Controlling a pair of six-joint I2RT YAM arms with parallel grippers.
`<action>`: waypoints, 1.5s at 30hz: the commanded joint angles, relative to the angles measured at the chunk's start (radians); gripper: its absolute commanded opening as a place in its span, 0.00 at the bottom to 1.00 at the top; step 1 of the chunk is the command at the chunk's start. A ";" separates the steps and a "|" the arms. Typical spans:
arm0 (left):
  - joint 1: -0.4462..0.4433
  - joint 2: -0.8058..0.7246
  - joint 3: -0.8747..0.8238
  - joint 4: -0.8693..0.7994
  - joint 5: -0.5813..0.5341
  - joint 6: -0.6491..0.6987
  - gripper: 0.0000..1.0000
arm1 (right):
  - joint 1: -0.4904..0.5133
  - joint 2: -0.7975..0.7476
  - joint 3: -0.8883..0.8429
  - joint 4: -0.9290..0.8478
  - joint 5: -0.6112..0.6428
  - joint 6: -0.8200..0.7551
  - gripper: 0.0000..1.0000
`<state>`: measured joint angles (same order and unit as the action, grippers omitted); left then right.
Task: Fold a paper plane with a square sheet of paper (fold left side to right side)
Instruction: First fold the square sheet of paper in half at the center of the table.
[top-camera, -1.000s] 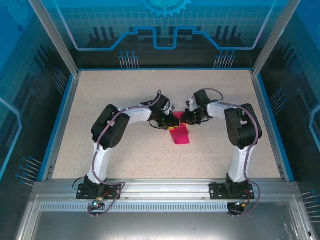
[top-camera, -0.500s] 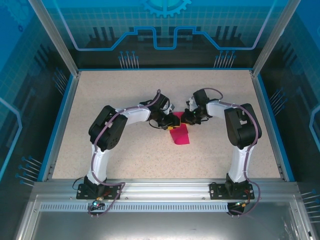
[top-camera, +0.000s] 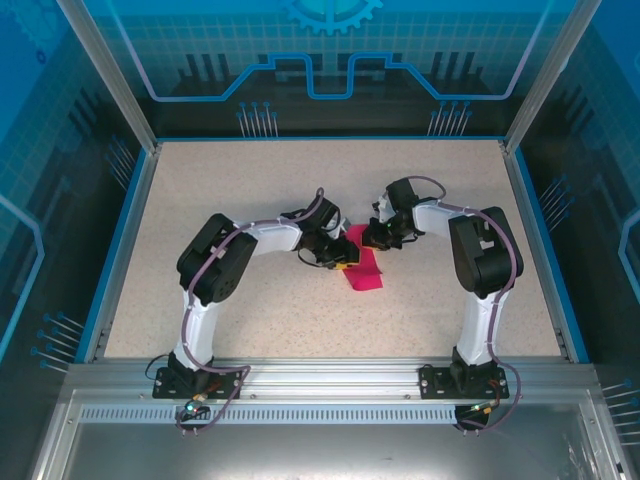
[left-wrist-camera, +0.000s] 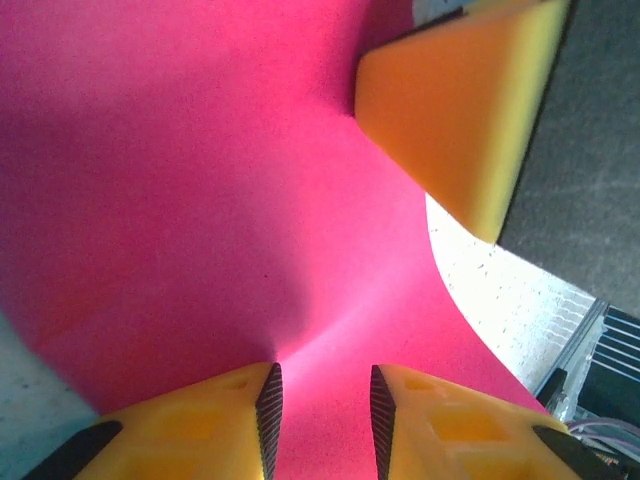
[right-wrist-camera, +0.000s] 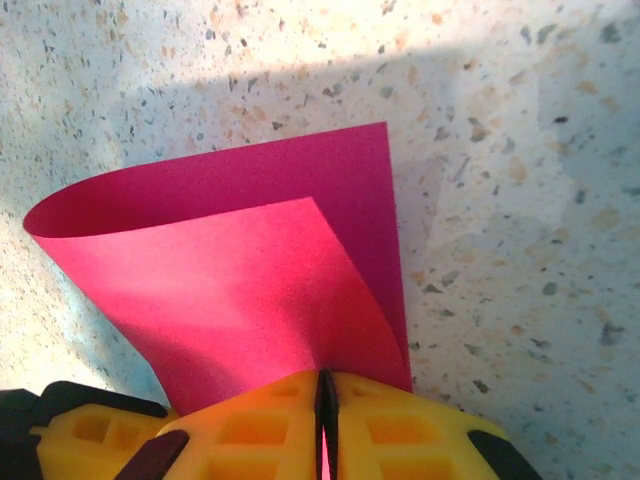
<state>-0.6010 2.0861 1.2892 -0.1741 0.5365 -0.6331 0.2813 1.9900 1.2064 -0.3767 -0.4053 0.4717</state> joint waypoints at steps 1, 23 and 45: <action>-0.029 -0.037 -0.061 -0.050 0.025 0.037 0.32 | 0.004 0.046 0.001 -0.072 0.050 0.011 0.12; -0.131 -0.240 -0.295 0.205 -0.003 -0.112 0.33 | 0.010 0.053 0.002 -0.079 0.053 0.014 0.12; -0.141 -0.066 -0.208 0.327 -0.055 -0.165 0.20 | 0.024 0.051 0.005 -0.085 0.053 0.013 0.12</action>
<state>-0.7280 2.0014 1.0645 0.1635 0.4892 -0.7879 0.2882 1.9945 1.2179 -0.4095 -0.4107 0.4751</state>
